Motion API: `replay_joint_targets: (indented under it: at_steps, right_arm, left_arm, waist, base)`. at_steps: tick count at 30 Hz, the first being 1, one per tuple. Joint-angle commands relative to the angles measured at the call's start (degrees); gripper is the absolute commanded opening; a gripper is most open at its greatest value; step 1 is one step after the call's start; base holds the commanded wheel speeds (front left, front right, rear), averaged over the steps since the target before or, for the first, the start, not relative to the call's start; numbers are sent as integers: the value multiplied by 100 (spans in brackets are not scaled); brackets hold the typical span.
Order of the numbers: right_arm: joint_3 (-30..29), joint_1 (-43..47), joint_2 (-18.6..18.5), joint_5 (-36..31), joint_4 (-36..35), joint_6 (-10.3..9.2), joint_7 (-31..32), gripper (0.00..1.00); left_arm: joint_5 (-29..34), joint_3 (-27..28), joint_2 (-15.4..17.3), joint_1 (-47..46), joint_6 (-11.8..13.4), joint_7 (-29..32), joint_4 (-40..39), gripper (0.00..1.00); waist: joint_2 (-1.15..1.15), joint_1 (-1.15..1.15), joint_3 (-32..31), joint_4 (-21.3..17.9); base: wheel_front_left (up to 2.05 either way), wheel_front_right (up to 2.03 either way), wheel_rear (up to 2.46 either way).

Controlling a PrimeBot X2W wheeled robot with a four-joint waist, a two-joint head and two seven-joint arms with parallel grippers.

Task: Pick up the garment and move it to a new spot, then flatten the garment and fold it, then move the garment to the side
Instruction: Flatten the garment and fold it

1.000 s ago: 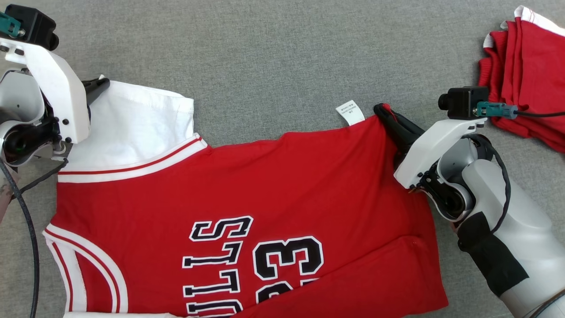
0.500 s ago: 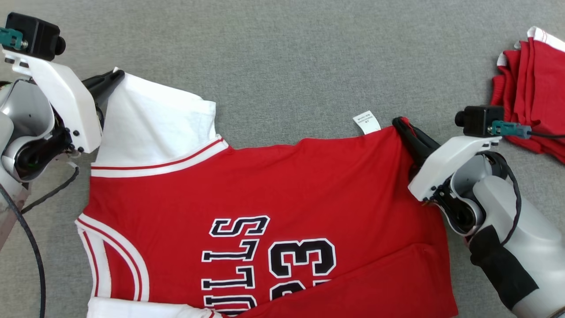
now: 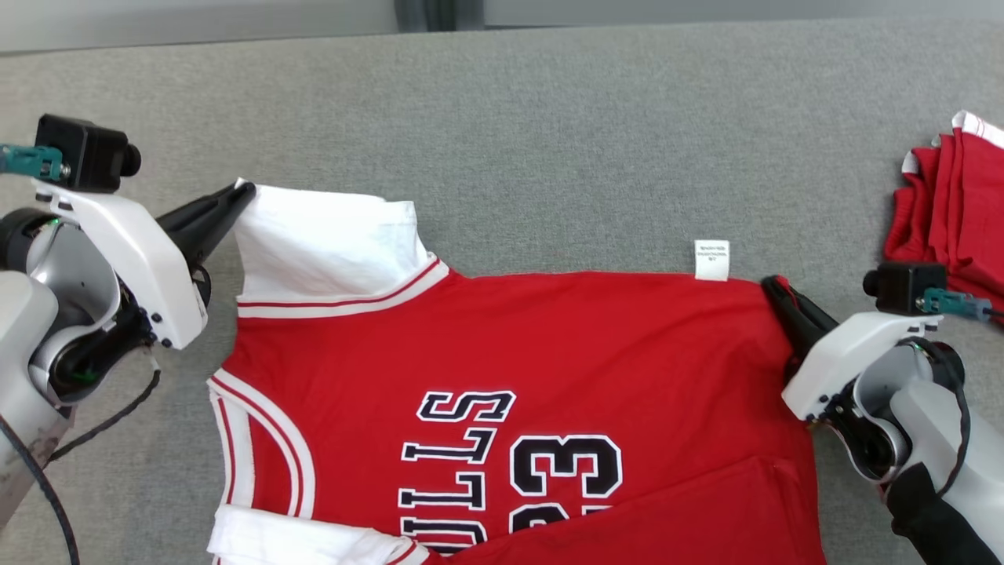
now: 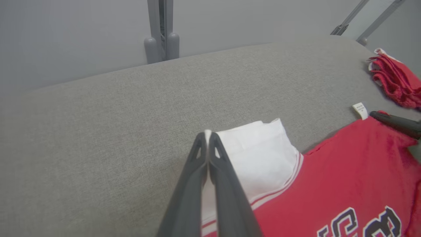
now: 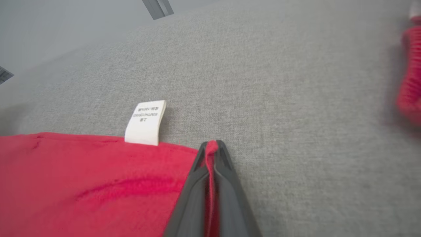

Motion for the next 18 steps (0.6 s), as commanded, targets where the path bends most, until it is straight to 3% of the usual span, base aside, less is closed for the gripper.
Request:
replay_joint_targets:
  at_steps: [1,9,18]
  right_arm:
    - [23,183,-111,-33,15,-36,-21,0]
    - [-30,508,-374,-161,-290,-27,-67,0]
    - [-117,990,-620,-460,-870,-24,65,0]
  left_arm:
    - [-65,3,51,121,-3,-100,-70,0]
    - [-134,-18,247,594,28,-363,-475,0]
    - [-153,-90,719,1143,204,-392,-1250,0]
  waist:
    - [0,0,-140,92]
    - [0,0,-494,232]
    - [0,0,-816,309]
  base:
    - [0,0,0]
    - [0,0,0]
    - [0,0,0]
